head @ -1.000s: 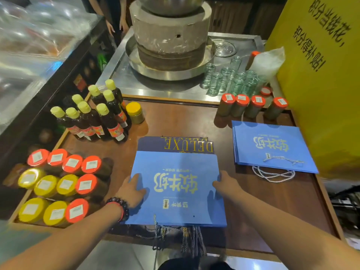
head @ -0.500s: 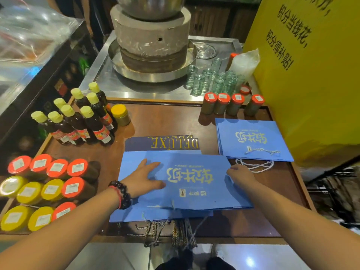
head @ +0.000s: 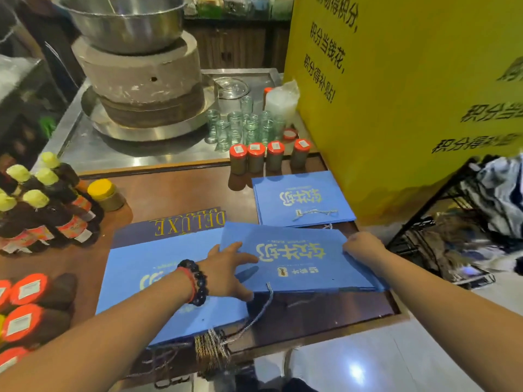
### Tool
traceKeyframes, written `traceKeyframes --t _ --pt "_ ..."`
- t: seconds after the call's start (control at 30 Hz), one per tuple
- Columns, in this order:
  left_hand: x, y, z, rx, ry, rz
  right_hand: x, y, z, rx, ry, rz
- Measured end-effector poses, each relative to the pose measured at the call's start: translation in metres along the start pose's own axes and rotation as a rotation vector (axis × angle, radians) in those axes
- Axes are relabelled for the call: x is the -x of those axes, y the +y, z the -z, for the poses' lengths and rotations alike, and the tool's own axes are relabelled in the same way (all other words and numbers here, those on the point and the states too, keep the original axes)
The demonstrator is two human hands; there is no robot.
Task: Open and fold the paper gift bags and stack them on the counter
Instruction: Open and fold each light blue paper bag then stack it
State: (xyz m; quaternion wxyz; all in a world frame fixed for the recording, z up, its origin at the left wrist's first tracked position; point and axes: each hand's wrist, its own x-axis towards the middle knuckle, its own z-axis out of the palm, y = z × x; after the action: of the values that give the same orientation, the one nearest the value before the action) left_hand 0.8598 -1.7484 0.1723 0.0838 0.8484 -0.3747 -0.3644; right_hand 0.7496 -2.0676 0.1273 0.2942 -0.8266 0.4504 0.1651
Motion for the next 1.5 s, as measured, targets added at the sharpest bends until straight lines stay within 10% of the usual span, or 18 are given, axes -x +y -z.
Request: traceKeyframes --t 0.63,0.9,1.33,1.5 --pt "-0.066 0.077 -0.025 0.389 0.015 0.097 -0.047 0.074 0.040 0.286 -0.367 -0.031" --pt "-0.064 0.078 -0.042 -0.153 0.322 0.129 -0.049 0.060 0.030 0.528 -0.459 0.110" --pt "-0.071 0.073 -0.038 -0.188 0.377 0.069 0.063 -0.041 -0.017 0.450 0.144 0.951" --pt "-0.066 0.069 -0.037 -0.195 0.398 0.067 0.057 -0.040 -0.018 0.340 0.048 0.850"
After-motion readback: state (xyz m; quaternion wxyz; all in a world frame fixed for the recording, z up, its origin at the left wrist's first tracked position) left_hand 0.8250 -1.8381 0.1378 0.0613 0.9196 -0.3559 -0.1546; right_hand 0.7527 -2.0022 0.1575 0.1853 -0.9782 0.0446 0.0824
